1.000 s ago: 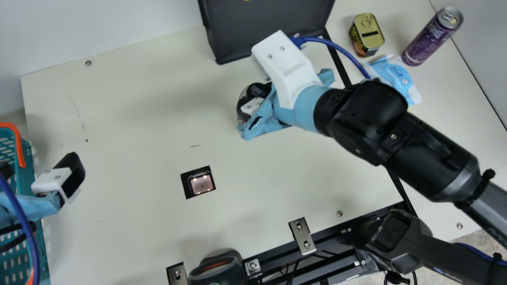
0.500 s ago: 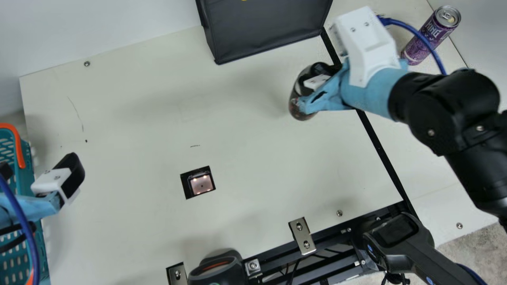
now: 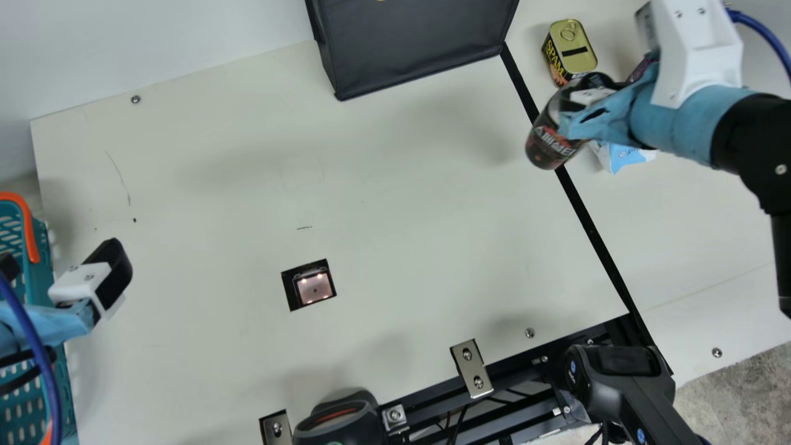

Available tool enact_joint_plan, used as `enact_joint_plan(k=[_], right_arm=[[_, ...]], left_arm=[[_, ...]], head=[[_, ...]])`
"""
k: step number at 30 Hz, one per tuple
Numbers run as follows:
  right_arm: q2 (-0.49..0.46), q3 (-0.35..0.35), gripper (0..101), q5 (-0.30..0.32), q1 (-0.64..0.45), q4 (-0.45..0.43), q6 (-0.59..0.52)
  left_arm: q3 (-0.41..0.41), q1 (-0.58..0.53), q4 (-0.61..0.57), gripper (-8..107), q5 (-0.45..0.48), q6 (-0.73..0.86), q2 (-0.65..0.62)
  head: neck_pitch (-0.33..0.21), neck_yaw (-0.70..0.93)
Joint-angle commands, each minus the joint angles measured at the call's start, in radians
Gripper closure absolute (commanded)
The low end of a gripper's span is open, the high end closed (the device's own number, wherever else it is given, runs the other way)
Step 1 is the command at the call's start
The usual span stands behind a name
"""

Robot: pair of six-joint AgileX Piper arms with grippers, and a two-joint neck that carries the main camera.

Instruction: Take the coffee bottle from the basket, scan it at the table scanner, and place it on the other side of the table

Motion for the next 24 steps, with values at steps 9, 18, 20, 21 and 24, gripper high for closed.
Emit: enact_joint_plan(k=[9,18,20,21,24], right_arm=[[0.071,-0.049,101,0.038,-0.402,0.144,-0.241],[0.162,-0.095,101,0.050,-0.612,0.223,-0.387],[0.180,-0.101,101,0.047,-0.641,0.230,-0.407],[0.189,-0.104,101,0.044,-0.653,0.232,-0.416],[0.215,-0.109,101,0.030,-0.679,0.238,-0.436]], left_arm=[[0.000,0.000,0.000,9,0.000,0.000,0.000],[0.000,0.000,0.000,9,0.000,0.000,0.000],[0.000,0.000,0.000,9,0.000,0.000,0.000],[0.000,0.000,0.000,9,0.000,0.000,0.000],[0.000,0.000,0.000,9,0.000,0.000,0.000]], head=[[-0.030,-0.002],[-0.030,-0.002],[-0.030,-0.002],[-0.030,-0.002],[-0.030,-0.002]])
